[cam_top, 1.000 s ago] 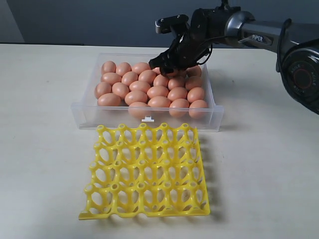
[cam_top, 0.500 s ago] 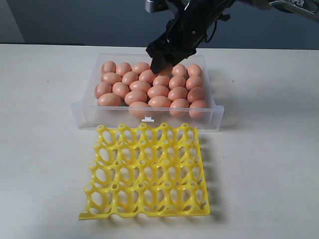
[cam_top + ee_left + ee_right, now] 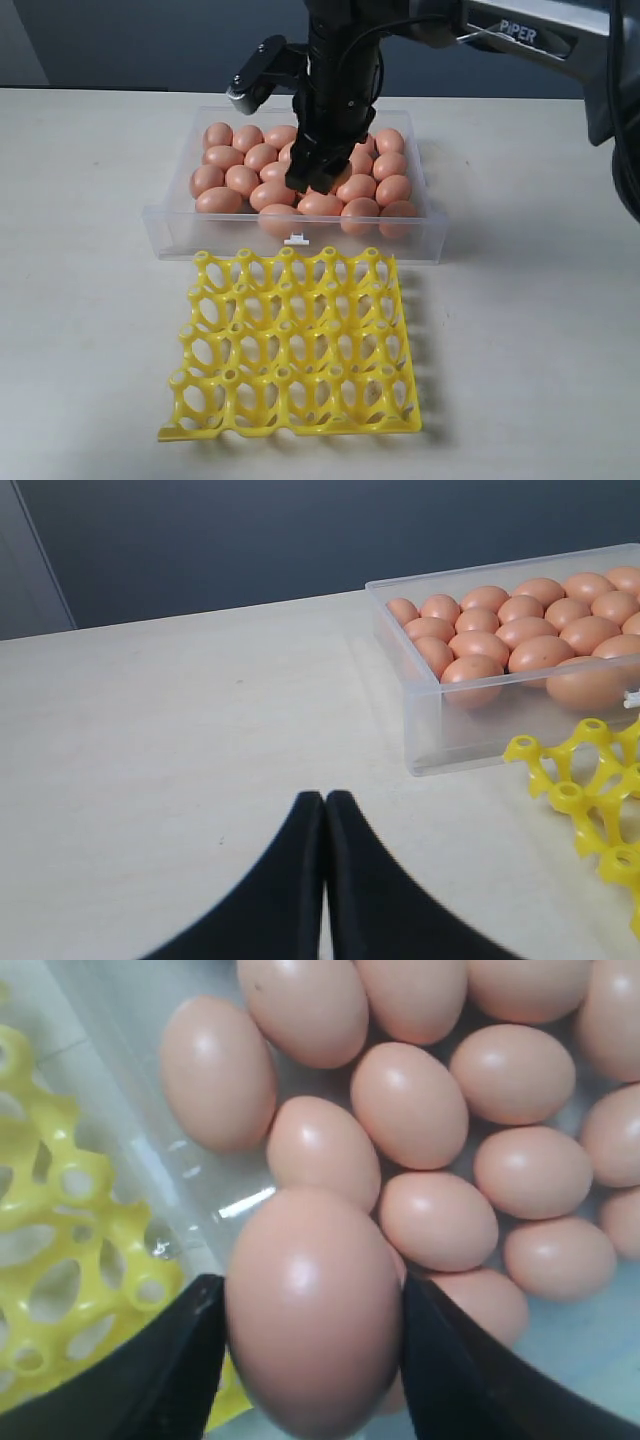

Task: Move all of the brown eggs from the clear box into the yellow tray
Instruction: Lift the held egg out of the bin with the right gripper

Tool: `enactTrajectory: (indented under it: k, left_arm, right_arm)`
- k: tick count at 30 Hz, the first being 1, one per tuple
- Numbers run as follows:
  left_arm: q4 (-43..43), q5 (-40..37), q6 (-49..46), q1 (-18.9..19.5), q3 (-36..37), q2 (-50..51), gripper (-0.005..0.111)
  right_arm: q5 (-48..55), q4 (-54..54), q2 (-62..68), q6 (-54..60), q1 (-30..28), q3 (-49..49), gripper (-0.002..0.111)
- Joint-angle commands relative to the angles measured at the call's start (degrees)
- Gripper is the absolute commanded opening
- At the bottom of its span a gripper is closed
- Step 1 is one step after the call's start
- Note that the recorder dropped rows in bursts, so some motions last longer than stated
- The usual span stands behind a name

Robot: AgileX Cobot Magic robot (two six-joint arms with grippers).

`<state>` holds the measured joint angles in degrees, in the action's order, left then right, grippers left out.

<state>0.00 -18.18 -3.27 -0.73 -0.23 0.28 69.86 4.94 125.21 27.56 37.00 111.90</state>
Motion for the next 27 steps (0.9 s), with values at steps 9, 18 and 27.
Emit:
enactTrajectory:
  k: [9, 18, 27]
  left_arm:
    - [0.0, 0.6, 0.0, 0.2, 0.2, -0.3, 0.000]
    - [0.0, 0.6, 0.0, 0.2, 0.2, -0.3, 0.000]
    - [0.0, 0.6, 0.0, 0.2, 0.2, -0.3, 0.000]
  right_arm:
    - [0.1, 8.5, -7.6, -3.2, 4.3, -11.9, -0.001]
    - [0.1, 7.4, -12.7, -3.2, 4.3, -18.3, -0.001]
    - [0.1, 7.8, -9.3, -3.2, 4.3, -21.7, -0.001]
